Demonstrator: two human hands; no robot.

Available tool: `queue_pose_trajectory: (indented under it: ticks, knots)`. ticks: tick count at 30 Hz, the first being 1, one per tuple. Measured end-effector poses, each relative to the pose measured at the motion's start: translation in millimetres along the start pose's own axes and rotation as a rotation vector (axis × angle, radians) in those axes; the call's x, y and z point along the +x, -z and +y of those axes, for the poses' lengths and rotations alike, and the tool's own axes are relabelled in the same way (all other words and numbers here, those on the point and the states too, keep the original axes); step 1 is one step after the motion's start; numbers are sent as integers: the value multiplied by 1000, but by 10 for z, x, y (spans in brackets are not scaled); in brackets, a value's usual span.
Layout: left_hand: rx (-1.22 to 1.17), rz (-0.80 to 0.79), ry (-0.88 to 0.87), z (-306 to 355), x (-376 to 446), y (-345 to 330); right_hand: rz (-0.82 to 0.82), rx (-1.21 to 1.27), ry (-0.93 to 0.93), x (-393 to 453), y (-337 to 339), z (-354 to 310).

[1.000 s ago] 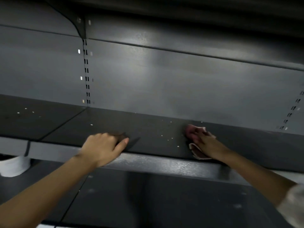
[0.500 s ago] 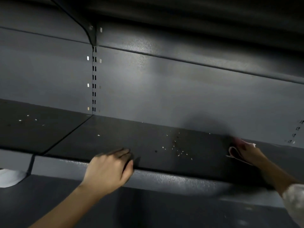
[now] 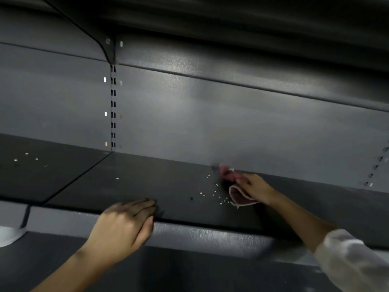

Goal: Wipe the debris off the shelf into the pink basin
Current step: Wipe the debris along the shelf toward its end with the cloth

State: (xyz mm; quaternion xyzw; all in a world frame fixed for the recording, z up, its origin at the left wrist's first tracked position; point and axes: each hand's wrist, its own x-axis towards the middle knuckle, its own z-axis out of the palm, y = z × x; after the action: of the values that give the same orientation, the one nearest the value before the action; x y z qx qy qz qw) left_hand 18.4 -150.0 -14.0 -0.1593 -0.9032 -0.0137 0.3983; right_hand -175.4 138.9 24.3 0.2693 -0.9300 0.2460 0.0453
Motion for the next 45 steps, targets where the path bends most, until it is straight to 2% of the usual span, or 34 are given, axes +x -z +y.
queue_pose_trajectory:
  ticks: [2,4,7,10,13,16,20,23,26,30,33,35,38,40,45]
  knots:
    - [2,4,-26,-76,-91,41,121,54,-38,-198,169,112]
    - [-28,42,3,-172,-171,66,182,-20,-104,-448,371,312]
    - [-53,125,12,-266,-245,31,154,-159,-293,-854,513,617]
    - [-32,175,-6,-272,-269,-15,45,-208,-325,-997,415,620]
    - [-3,178,-17,-290,-284,-38,-9,-284,-308,-882,183,237]
    - [0,162,-46,-324,-291,-20,23,-302,-172,-633,-179,-361]
    - [23,116,-33,-360,-235,56,13,-133,-76,-274,-566,-1048]
    - [25,94,7,-432,-203,111,131,-35,-137,-207,-567,-1186]
    - [49,94,-22,-487,-217,111,220,-37,-301,-308,-312,-938]
    - [74,76,-53,-509,-236,54,288,-66,-552,-471,93,-229]
    - [69,94,-50,-506,-258,-2,262,-178,-659,-423,186,143]
    - [64,130,-49,-524,-268,-41,200,-220,-643,-210,140,170]
    - [49,176,-64,-546,-276,-89,107,-181,-525,259,-64,61]
    - [32,193,-67,-545,-271,-80,113,-221,-441,466,-193,-47]
    - [55,134,-54,-506,-256,-35,-18,-139,-108,411,-399,-437]
